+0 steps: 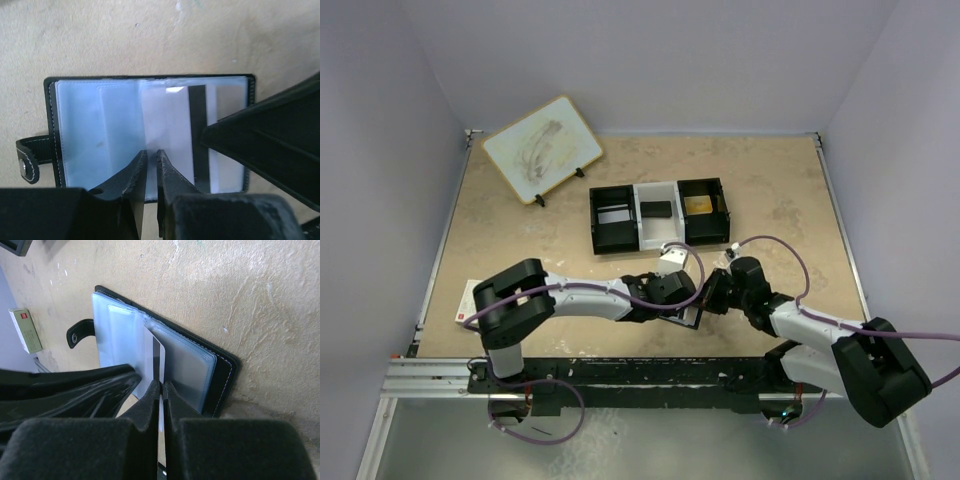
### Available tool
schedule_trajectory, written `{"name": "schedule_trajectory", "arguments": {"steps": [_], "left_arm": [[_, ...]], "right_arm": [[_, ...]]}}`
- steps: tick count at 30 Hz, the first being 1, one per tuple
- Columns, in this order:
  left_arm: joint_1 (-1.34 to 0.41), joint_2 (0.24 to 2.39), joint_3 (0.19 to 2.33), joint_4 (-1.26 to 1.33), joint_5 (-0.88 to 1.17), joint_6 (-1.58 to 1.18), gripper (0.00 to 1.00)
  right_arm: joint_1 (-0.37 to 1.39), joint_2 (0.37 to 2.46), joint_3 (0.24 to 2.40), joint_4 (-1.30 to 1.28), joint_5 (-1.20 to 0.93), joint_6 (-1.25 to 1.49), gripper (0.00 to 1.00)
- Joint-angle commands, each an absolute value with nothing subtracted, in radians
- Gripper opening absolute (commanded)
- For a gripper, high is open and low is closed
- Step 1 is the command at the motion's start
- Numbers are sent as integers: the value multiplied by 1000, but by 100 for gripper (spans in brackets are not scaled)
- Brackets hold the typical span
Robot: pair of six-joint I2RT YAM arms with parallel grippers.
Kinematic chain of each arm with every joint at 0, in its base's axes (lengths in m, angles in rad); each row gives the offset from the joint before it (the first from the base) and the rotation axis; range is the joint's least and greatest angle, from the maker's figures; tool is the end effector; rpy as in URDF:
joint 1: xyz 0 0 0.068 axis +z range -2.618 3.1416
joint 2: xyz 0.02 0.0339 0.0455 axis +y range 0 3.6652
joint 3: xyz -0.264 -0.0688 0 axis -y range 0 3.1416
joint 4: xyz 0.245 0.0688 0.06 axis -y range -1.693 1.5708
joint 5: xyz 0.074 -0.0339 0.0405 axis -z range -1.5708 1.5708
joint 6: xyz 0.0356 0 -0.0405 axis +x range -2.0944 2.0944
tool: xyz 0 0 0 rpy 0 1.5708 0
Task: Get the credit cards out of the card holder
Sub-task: Remove the credit card from the card holder.
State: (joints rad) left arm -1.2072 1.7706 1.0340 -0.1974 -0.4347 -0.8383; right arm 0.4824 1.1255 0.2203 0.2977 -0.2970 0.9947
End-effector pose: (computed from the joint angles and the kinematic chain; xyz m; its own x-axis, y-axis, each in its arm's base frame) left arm 0.1411 -0.3287 0.1667 -0.7553 0.0887 -0.6494 0.2947 0.9309 -0.2157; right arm 0.1666 0.0990 0.1344 -0.8260 0.4726 -0.3072 0.0664 0.6228 0.7796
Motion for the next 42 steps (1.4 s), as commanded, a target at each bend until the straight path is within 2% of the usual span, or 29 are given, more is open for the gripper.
{"name": "schedule_trajectory", "arguments": {"steps": [1, 3, 5, 7, 16, 20, 24, 26, 42], "left_arm": [[-1213, 1815, 1014, -190, -463, -881, 9], [-1212, 1815, 1001, -191, -471, -892, 8], [-1212, 1810, 983, -191, -480, -902, 8], [-1212, 1808, 965, -195, -487, -913, 7], [-1212, 1797, 933, -186, -491, -941, 5], [-1212, 1794, 933, -187, -493, -940, 5], [-1212, 1789, 932, -197, -499, -940, 5], [-1212, 1784, 930, -200, -503, -941, 4], [-1212, 1742, 918, -213, -522, -962, 5]], "right_arm": [[483, 1128, 233, 283, -275, 971, 3], [482, 1126, 233, 286, -285, 971, 7], [482, 1126, 225, 307, -303, 972, 18], [482, 1129, 209, 340, -324, 977, 22], [482, 1180, 157, 503, -365, 1001, 24], [483, 1258, 162, 529, -416, 992, 20], [482, 1283, 158, 555, -417, 999, 4], [482, 1271, 161, 532, -411, 997, 0], [483, 1063, 183, 343, -340, 947, 0]]}}
